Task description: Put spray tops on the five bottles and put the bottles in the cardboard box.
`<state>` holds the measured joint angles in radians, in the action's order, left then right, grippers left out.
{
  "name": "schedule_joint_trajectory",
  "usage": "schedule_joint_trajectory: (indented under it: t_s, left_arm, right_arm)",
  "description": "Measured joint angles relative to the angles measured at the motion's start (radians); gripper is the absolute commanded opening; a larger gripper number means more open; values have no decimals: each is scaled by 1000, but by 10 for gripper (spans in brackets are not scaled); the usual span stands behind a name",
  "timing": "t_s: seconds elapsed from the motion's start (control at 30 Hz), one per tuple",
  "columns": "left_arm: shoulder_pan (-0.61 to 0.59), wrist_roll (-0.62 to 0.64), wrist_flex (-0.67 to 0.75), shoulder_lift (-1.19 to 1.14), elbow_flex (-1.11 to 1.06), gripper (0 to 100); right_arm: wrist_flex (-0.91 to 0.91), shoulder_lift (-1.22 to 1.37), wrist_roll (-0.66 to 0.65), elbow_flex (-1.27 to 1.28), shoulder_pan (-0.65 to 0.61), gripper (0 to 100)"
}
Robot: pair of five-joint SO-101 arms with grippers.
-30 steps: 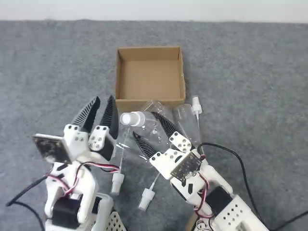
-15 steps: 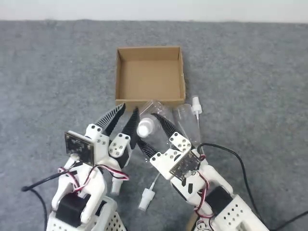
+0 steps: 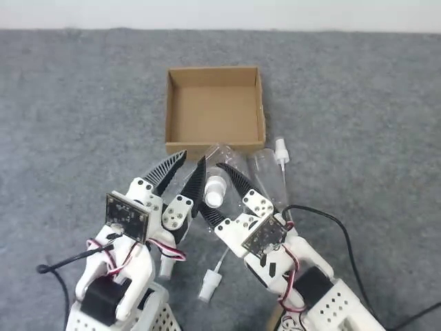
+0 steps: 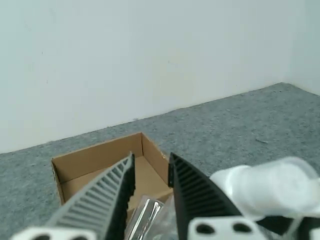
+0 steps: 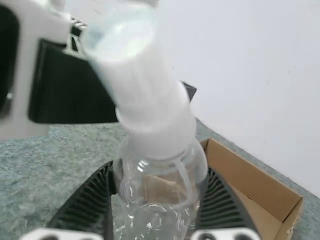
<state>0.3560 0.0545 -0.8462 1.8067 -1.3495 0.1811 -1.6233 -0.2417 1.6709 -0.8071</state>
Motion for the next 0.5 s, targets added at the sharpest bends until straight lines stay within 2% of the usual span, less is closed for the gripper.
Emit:
schedule_joint_trajectory:
  t_s: [0.17,0.5]
  left_arm:
    - [-44,-6,0,0,0,104]
    - [-358,-6,0,0,48,104]
  right_arm:
    - [2,0,0,0,-5,7]
    - [32,0,0,0,-5,7]
